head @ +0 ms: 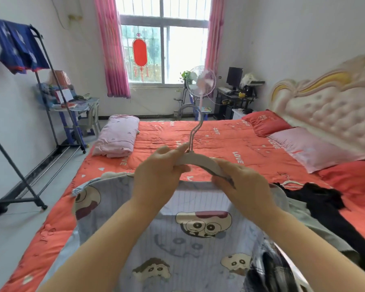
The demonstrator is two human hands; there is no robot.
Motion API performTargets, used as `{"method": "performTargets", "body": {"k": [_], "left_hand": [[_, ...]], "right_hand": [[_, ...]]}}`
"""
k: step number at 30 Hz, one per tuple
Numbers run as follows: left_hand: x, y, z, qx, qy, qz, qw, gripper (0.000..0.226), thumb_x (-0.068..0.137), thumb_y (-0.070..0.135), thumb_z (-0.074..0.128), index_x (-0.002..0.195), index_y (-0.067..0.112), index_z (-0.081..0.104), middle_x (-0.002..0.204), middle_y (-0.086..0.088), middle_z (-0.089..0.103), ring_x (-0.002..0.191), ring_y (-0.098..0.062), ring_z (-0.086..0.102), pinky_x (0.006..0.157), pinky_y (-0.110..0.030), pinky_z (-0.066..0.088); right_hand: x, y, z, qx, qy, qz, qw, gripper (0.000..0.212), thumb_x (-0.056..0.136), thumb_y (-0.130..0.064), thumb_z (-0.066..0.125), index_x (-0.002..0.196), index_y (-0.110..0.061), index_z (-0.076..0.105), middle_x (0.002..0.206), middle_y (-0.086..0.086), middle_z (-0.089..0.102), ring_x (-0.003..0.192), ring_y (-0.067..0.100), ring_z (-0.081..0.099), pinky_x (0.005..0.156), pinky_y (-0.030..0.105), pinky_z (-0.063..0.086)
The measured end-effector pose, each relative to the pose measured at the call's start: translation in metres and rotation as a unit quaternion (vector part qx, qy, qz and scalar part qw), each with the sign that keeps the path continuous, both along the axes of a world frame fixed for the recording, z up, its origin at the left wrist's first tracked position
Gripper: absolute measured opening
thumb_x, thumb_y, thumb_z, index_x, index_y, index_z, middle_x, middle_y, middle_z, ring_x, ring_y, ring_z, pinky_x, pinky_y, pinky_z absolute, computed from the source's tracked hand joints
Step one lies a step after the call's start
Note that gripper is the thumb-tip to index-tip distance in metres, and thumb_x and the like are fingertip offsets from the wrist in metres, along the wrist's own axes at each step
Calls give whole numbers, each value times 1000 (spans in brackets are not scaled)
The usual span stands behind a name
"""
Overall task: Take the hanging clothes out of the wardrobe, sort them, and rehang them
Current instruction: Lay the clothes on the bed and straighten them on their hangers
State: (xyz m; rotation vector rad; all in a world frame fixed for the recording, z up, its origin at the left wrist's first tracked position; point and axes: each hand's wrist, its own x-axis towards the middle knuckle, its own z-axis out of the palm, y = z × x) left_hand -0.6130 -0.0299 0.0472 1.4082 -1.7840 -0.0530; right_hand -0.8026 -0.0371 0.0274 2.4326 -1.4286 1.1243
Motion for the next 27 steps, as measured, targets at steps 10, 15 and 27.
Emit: {"method": "performTargets", "body": {"k": [10,15,27], "left_hand": [[25,124,78,-123,-73,-35,989,70,75,68,47,137,36,44,103,1,66,87,-26,61,73,-30,43],[26,126,83,-133,-80,-53,986,55,86,58,43,133,31,51,97,-1,65,78,-25,61,65,-28,42],[-13,7,4,-26,-26,-54,998,32,91,31,56,124,31,60,97,-1,62,89,-26,60,72,-33,46]], "right_hand": [[-29,128,115,-1,-29,-56,998,27,85,-24,66,112,-27,67,66,-3,60,63,21,54,60,30,43],[-44,137,142,16,-13,-72,997,30,86,-18,64,115,-25,66,63,-2,57,62,15,51,56,6,33],[-75,11,77,110,-48,-70,990,35,86,-17,65,120,-24,63,85,-11,62,70,-1,48,61,9,31]]}}
